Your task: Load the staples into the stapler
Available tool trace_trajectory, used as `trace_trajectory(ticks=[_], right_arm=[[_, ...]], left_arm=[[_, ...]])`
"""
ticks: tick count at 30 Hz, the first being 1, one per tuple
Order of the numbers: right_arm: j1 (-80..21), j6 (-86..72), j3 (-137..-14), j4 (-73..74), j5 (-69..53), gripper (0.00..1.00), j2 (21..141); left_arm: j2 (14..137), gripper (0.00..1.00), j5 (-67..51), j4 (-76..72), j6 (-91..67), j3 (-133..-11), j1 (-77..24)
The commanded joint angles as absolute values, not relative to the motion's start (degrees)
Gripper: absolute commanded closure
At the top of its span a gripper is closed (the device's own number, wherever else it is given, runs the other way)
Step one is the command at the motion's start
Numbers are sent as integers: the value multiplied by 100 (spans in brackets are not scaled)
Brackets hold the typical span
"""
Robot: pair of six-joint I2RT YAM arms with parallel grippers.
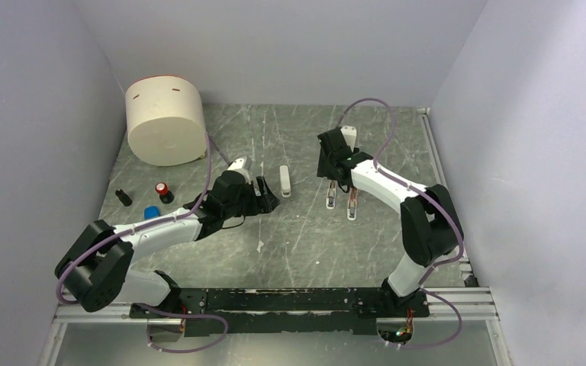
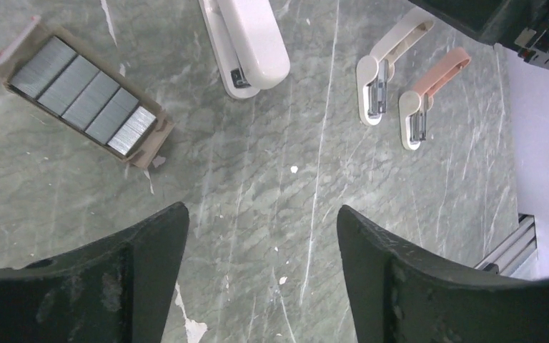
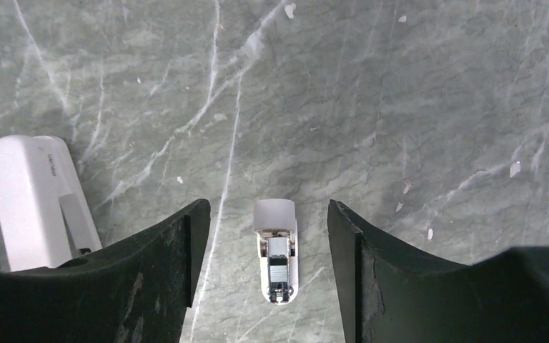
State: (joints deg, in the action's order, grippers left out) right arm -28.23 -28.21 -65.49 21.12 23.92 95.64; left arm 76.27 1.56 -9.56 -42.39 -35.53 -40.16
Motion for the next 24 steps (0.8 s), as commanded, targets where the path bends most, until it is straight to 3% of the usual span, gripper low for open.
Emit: trace_trajectory(ticks=[1,16,24], right_arm=[[-2797,-2736,-6539,2196,2402,37,9721],[-2786,-2797,-6609,2501,2329,70,9897],[-2784,-2879,-6500,2464,1933,74,9689]], left_arm=[[7873,24,-319,-1248,-4199,-3715,-3973],[8691,51,-1202,-1831,-4149,-4092,-4001],[9712,55,-1147,-2517,-4393,-4698,-4314]])
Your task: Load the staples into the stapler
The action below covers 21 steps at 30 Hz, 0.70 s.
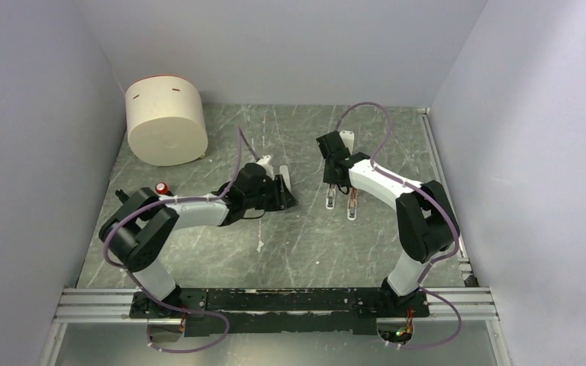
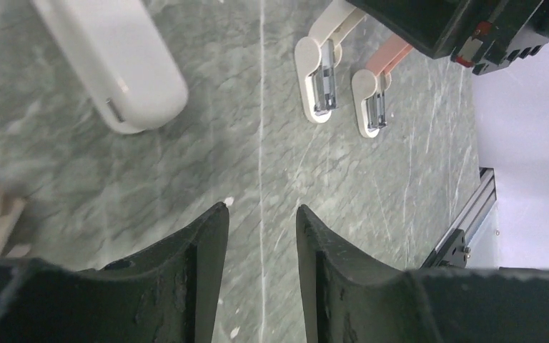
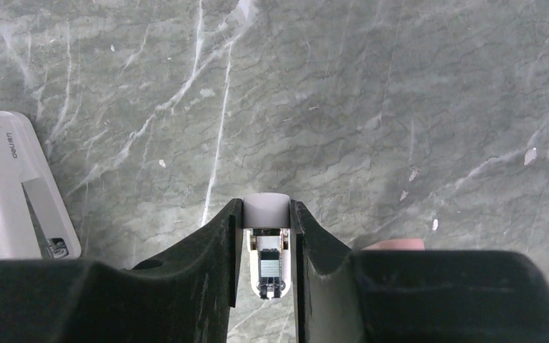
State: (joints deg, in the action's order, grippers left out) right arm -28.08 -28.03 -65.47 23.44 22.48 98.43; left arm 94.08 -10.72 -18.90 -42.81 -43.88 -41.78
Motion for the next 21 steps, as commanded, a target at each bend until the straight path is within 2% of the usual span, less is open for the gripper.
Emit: trace_trajectory(ticks=[1,8,9,11,13,16,21], right_arm=[[-2794,-2912,-6477,2438,1848,74,9663],[-3039,-3117,-6372,2333,1414,75,9552],[-3100,-3149,-6368,2325,1403,75,9551],[-3208,-3203,-6351,2308,1392,76,9554],[-3318,-3254,-6333,2299,1434,76,9577],[-3406,-3318,-6311,2276,1459,76,9597],[-3496,-3341,-6293,2292,1529,77,9611]], left_arm=[[9823,55,-1169,-2610,-4440,-4747,-4328],[10386,56,-1158,-2850,-4626,-5029,-4475],[10438,57,-1126,-2845,-4652,-5042,-4508],[10554,69,-1105,-2906,-4692,-5053,-4555],[10721,76,-1062,-2968,-4788,-5123,-4606],[11020,80,-1032,-2686,-4785,-5464,-4697],[11222,79,-820,-2460,-4806,-5585,-4802]])
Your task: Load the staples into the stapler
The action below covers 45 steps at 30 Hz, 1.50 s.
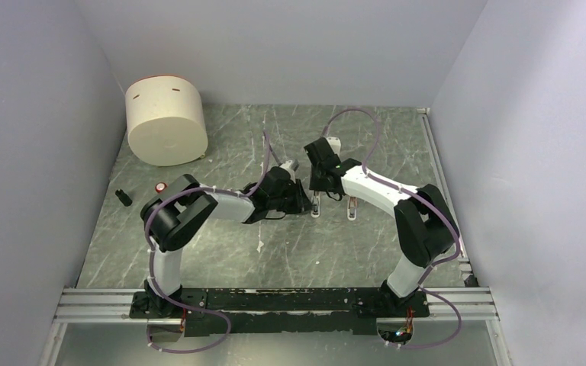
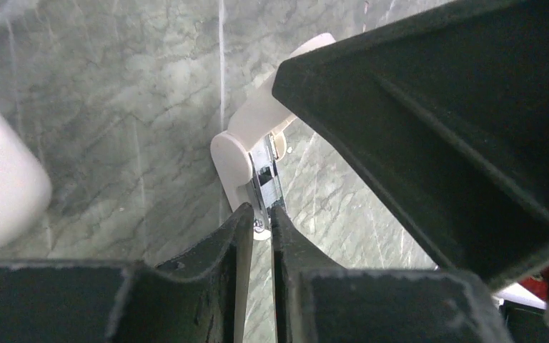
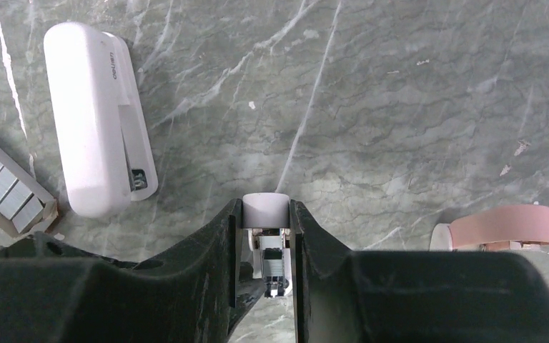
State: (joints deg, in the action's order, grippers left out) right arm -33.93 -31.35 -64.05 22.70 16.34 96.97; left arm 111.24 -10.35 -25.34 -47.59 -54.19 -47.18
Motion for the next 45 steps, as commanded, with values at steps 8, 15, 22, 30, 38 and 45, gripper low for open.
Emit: trace_trajectory(ticks=[8,15,22,30,38,45], right_arm=[[-3520,-3315,-6335,2292,1573,77,9632],[-3519,-3292,-6372,2286,1602,77,9636],[-3517,-3288,-6378,2310,1628,77,9673],[-3524,-3275,-6431,2294,1589,77,9731],[-3524,-3239,-6468,2294,1539,77,9711],[-3522,-3237,-6419,2251,1461,77,9711]], left_arm=[[11258,85,-743,-2404,-4765,-5524,-4832],[10974,73,-759,-2504,-4680,-5429,-4831],[10586,82,-337,-2405,-4508,-5221,-4827],[11005,83,-575,-2254,-4483,-5393,-4832],[11290,82,-802,-2292,-4470,-5555,-4832],[11308,80,-937,-2375,-4545,-5502,-4833]])
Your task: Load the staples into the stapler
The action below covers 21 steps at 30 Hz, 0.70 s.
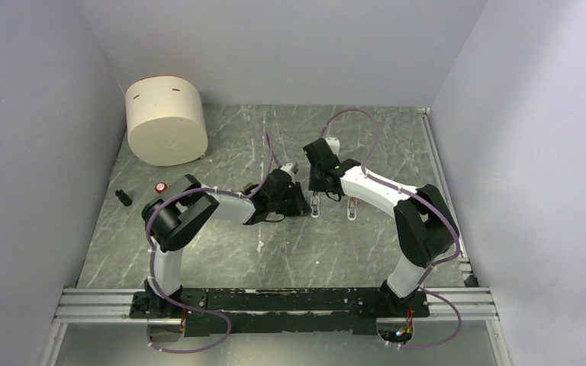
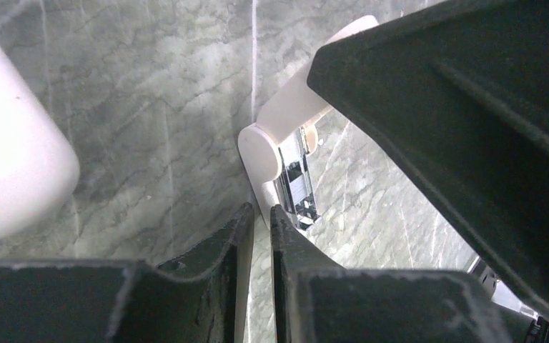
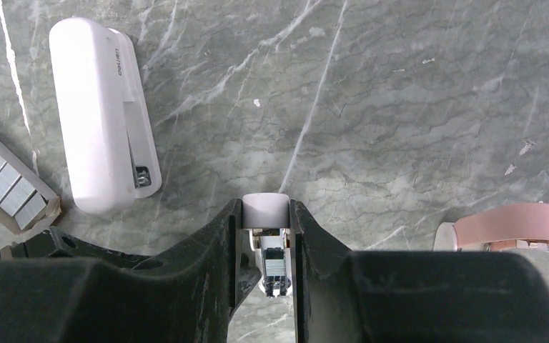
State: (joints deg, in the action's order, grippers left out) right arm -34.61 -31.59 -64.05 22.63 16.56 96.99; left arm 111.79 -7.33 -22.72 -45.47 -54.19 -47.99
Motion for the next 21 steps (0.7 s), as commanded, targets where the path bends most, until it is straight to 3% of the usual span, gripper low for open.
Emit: trace_trajectory(ticks=[1,9,21], right_arm=[[-3522,-3242,-6416,2249,1458,77,9710],[-3523,-3250,-6374,2226,1468,77,9677],[-3780,-3383,-6084,2677,1356,78,9368]], left_arm=[[11278,80,-914,-2384,-4562,-5471,-4828],[11422,81,-1077,-2445,-4710,-5464,-4829],[11687,90,-838,-1467,-4840,-5641,-4848]])
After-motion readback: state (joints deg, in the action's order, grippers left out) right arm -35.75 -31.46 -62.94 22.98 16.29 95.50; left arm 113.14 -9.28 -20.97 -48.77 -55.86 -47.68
